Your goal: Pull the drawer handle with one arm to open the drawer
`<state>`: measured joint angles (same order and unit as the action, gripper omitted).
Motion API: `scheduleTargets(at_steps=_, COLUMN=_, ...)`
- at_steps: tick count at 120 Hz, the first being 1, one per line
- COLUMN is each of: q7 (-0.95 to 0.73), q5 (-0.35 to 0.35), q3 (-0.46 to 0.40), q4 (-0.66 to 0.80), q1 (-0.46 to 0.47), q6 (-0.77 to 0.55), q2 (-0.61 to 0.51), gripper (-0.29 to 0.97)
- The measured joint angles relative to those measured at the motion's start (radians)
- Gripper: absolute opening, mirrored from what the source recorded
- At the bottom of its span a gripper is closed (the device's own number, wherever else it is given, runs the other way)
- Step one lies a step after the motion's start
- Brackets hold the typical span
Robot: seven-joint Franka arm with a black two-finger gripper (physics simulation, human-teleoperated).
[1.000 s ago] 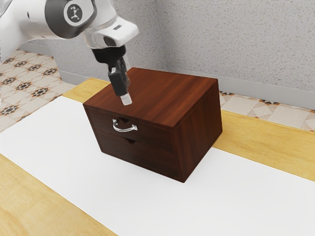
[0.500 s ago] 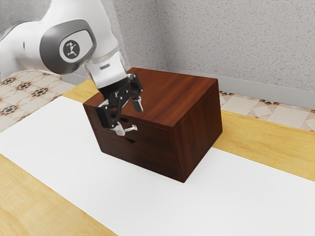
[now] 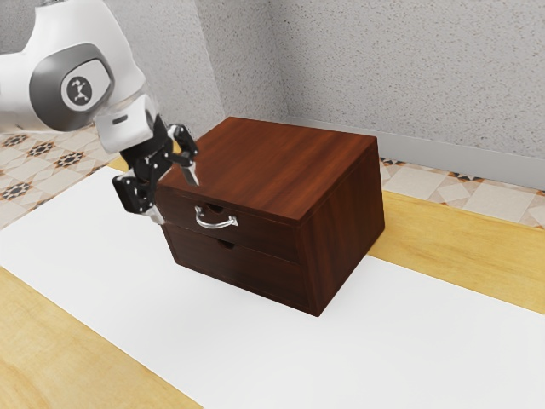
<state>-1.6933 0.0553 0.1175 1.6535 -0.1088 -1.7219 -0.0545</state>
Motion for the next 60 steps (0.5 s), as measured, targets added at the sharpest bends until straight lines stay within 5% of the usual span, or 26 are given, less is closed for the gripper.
scheduleTargets(at_steps=60, q7=-0.101, q5=0.0, q3=0.001, q4=0.153, q1=0.052, q6=-0.137, q2=-0.085, gripper=0.68)
